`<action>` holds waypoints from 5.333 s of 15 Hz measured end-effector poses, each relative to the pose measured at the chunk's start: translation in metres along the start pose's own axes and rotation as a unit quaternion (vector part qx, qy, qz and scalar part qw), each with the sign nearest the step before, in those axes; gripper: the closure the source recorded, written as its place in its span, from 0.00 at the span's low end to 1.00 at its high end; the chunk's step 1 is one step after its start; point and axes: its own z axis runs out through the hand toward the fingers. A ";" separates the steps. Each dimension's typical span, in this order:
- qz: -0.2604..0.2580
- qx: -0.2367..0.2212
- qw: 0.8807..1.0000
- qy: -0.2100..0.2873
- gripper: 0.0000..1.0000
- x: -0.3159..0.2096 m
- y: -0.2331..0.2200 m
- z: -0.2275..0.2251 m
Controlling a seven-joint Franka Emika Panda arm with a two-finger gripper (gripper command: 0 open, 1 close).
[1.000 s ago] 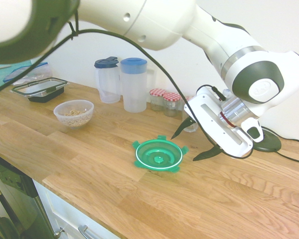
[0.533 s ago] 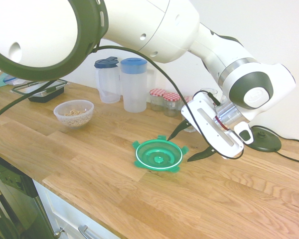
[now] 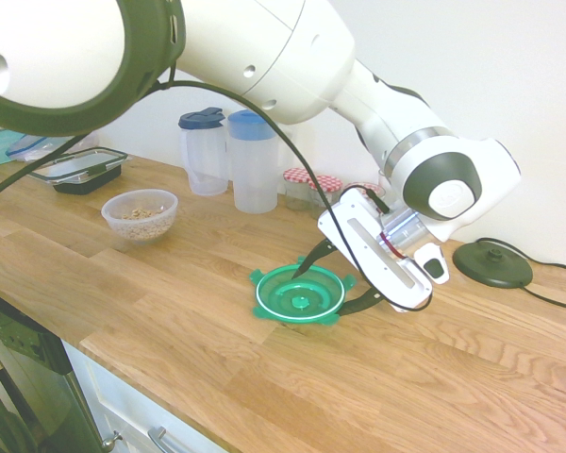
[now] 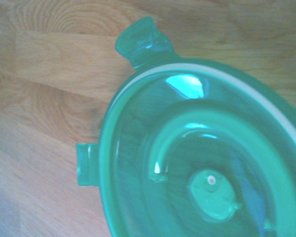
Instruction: Cover the lid of food container
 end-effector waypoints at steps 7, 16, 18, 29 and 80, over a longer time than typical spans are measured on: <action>-0.007 0.032 0.999 0.013 1.00 -0.008 0.005 0.014; -0.020 0.056 0.998 0.032 1.00 -0.008 0.017 0.023; -0.022 0.056 0.998 0.035 1.00 -0.007 0.019 0.025; -0.029 0.062 0.997 0.041 1.00 -0.008 0.023 0.027; 0.167 -0.548 0.488 0.658 1.00 -0.350 -0.480 0.341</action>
